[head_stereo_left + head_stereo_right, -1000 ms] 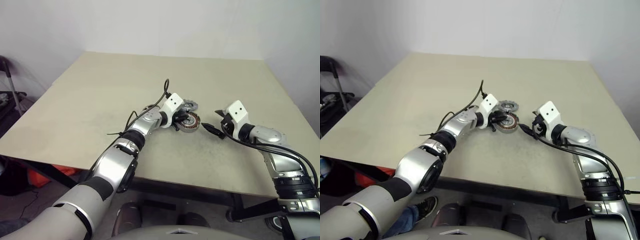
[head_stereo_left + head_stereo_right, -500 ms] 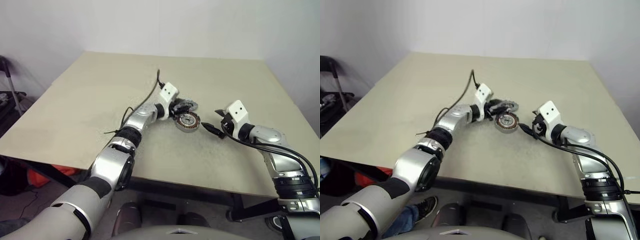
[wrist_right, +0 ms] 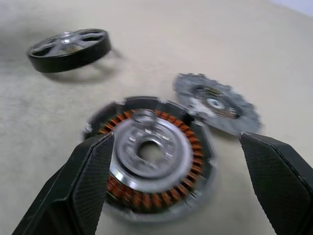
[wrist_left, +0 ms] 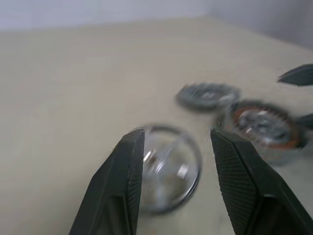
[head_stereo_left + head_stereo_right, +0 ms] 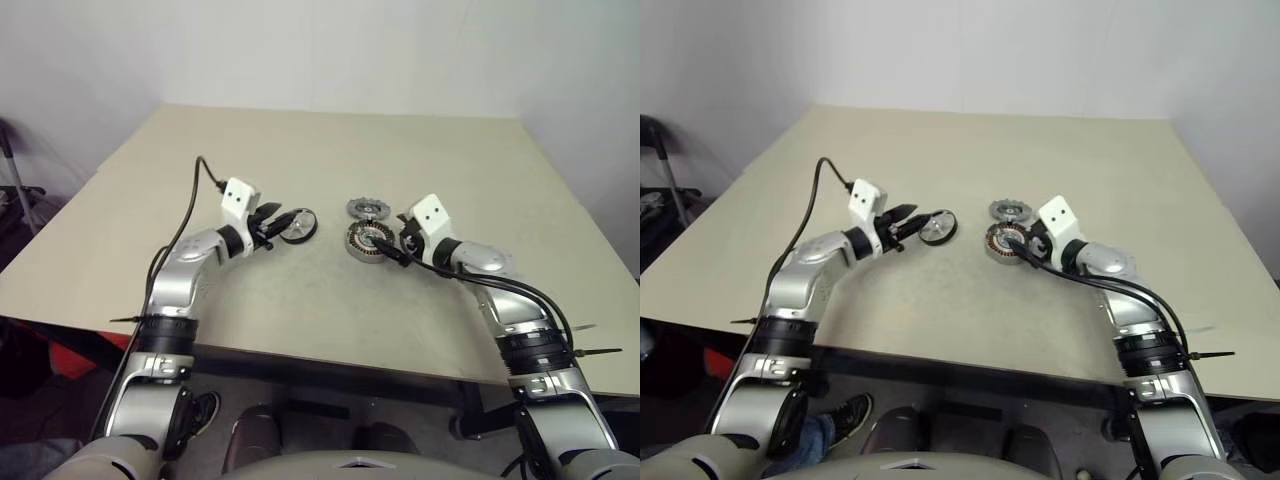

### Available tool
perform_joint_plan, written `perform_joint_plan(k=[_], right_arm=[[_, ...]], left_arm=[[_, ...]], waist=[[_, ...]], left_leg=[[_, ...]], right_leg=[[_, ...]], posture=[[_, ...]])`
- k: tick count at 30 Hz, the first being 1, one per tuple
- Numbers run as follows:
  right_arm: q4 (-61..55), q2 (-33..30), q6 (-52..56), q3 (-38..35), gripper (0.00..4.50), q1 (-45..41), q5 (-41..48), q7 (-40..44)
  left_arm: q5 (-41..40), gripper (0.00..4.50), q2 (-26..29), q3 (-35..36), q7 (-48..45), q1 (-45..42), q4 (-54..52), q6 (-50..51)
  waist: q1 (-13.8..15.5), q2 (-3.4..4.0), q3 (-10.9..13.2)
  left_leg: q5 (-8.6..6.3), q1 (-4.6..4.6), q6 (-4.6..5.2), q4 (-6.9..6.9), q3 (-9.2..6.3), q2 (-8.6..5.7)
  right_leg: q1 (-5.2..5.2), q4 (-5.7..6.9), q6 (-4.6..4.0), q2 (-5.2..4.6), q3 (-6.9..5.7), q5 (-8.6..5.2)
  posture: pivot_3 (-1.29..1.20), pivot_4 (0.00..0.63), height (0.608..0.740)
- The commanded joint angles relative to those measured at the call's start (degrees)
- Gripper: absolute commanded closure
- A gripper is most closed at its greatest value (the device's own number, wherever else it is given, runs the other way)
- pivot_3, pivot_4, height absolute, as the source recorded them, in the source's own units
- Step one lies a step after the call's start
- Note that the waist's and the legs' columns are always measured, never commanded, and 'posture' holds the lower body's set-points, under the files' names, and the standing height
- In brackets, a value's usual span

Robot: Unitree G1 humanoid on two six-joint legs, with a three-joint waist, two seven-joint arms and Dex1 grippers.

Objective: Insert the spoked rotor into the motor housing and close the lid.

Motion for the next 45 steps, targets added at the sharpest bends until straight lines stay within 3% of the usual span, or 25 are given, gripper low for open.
perform_joint_plan(k=[1,13,32,35,43,45], right_arm=[[1.08,1.17,-1.40,0.33,0.28,-2.77,-1.32,-1.34],[3.15,3.33,-2.21,1.47,0.28,-4.99,-1.87,-0.04],[16.03,8.12,-5.87,1.64,0.28,-9.90,-3.07,-0.75],[16.50,8.28,-5.92,1.44,0.90,-10.19,-2.95,-0.53],[17.67,8.00,-5.86,1.50,3.52,-10.73,-3.52,-0.30],[17.83,7.96,-5.88,1.52,3.52,-10.83,-3.65,-0.25]], left_arm=[[-2.18,2.24,0.07,0.98,2.33,0.49,-6.57,1.59],[-3.49,2.24,-0.03,-0.29,5.05,3.02,-9.19,2.96],[-3.26,2.24,0.60,-0.11,9.03,4.59,-9.42,1.67],[-3.25,2.21,0.78,-0.37,9.23,4.83,-9.44,1.50],[-3.18,2.21,0.76,-0.83,9.56,5.10,-9.51,1.18],[-3.16,2.21,0.73,-1.01,9.61,5.18,-9.61,1.18]], waist=[[-0.01,-0.01,0.01],[-0.37,-0.02,0.01],[-1.71,-0.02,0.01],[-1.71,-0.03,0.01],[-1.64,-0.03,0.01],[-1.66,-0.03,0.01]], left_leg=[[0.00,-0.01,0.00,0.00,0.00,0.00],[0.02,-0.01,-0.05,-0.04,0.00,0.02],[0.12,-0.03,-0.20,-0.03,0.00,0.02],[0.12,-0.03,-0.20,-0.03,0.00,0.01],[0.12,-0.03,-0.20,-0.01,0.00,0.01],[0.12,-0.02,-0.20,0.03,0.00,0.00]], right_leg=[[0.00,-0.01,0.00,0.00,0.00,0.00],[-0.05,-0.01,0.03,0.05,0.02,-0.01],[-0.05,-0.01,0.03,0.06,0.02,-0.01],[-0.05,-0.01,0.03,0.05,0.03,-0.01],[-0.04,0.01,0.03,0.05,0.03,-0.01],[-0.02,0.03,0.03,0.04,0.03,-0.01]], posture=[[0.00,0.000,0.740],[0.00,0.000,0.740],[0.00,0.000,0.740],[0.00,0.000,0.740],[0.00,0.000,0.740],[0.00,0.000,0.740]])
